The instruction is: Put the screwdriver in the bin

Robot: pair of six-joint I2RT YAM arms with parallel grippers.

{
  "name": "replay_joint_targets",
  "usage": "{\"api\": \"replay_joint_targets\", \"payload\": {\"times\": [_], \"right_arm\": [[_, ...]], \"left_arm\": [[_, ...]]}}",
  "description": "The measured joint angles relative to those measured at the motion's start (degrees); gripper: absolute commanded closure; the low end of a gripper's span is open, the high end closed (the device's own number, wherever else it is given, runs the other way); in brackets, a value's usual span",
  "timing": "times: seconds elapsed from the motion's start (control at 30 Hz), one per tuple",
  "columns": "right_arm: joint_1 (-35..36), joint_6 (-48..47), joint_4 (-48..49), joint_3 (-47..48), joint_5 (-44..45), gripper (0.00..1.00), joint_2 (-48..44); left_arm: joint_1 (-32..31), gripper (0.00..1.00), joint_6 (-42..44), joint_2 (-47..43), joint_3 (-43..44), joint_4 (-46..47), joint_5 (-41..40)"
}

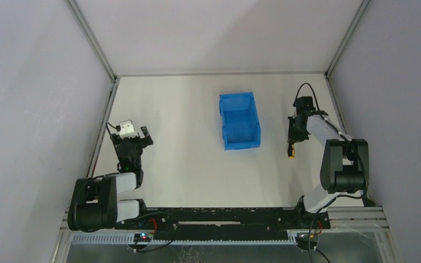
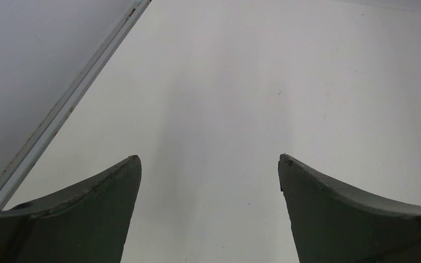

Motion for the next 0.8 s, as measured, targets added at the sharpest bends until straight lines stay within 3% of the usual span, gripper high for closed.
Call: {"api": "replay_joint_targets", "payload": {"times": [0.47,0.8], "right_arm": [[1.6,3.3,-13.9,19.6,-0.8,1.0,-10.2],[19.6,9.3,-16.0,28.5,-8.1,1.0,-6.5]], "left_arm": [[0.0,0.0,0.0,0.0,0.0,0.0,0.0],[0.0,0.0,0.0,0.0,0.0,0.0,0.0]]}}
